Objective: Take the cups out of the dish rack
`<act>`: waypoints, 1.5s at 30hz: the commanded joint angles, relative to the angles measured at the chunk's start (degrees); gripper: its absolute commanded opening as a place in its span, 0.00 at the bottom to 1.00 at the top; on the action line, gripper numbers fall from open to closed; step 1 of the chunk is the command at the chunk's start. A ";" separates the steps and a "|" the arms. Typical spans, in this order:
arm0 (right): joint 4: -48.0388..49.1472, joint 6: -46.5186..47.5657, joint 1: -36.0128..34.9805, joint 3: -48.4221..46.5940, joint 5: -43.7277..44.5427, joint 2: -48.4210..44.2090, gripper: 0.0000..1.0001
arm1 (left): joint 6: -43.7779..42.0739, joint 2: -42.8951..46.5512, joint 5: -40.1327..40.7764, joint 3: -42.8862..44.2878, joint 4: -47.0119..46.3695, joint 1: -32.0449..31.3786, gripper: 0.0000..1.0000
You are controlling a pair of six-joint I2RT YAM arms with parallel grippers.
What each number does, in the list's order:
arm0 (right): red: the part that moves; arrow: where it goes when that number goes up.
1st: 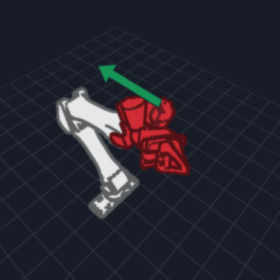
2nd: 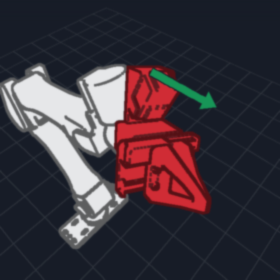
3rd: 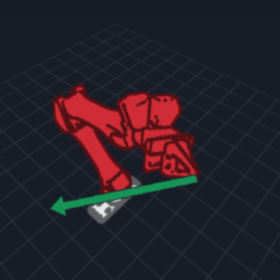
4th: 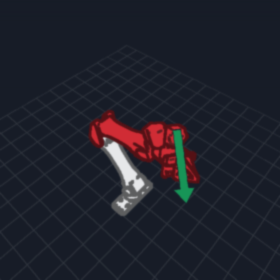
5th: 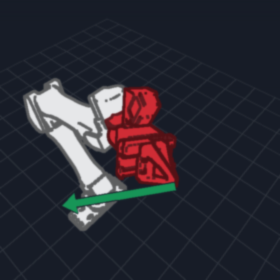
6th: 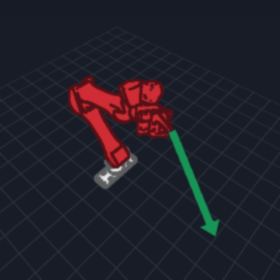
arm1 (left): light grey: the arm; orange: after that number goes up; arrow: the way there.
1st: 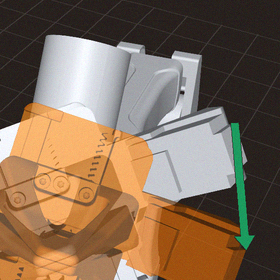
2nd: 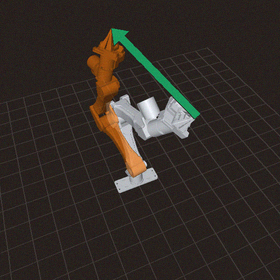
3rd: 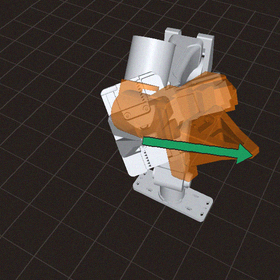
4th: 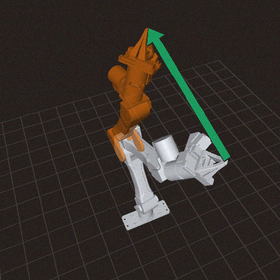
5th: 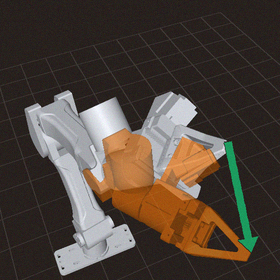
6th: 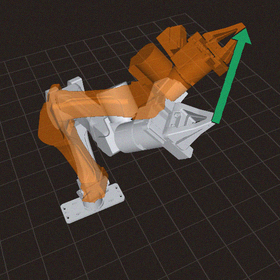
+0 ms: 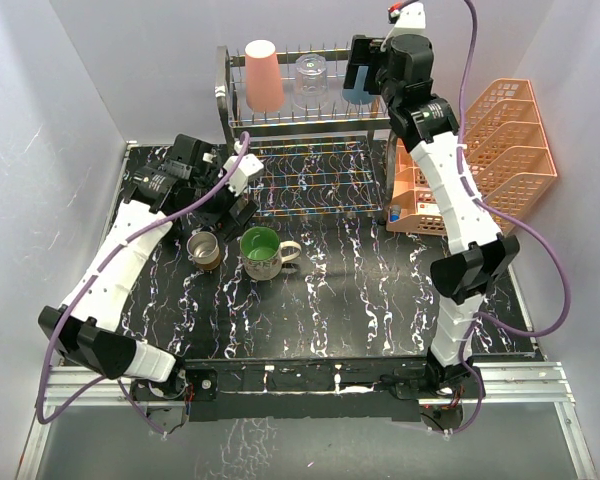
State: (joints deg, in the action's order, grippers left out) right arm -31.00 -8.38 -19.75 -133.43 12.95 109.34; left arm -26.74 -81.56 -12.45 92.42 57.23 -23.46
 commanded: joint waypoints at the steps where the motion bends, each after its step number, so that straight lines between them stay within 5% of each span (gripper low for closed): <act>1: 7.61 2.14 0.58 -3.77 -1.45 1.29 0.96 | 1.81 3.74 0.61 -0.93 1.00 0.06 0.97; 11: 9.46 2.05 1.54 -6.70 -3.01 6.57 0.92 | 1.36 5.48 1.34 -1.56 0.73 0.08 0.97; 27: 10.28 1.89 1.64 -5.97 -4.20 9.34 0.65 | 0.46 8.56 -0.22 -1.91 -0.25 0.08 0.97; 35: 13.98 0.90 1.66 -4.41 -4.45 5.33 0.35 | 0.81 9.49 -1.18 -1.81 -3.13 0.07 0.97; 45: 18.45 -2.84 1.67 3.28 -4.42 -6.80 0.30 | -2.34 16.73 -4.13 -6.88 -13.12 0.04 0.97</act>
State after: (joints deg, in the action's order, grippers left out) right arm -20.60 -9.30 -18.26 -131.17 8.91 112.03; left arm -27.46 -69.25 -13.85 87.57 49.15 -23.46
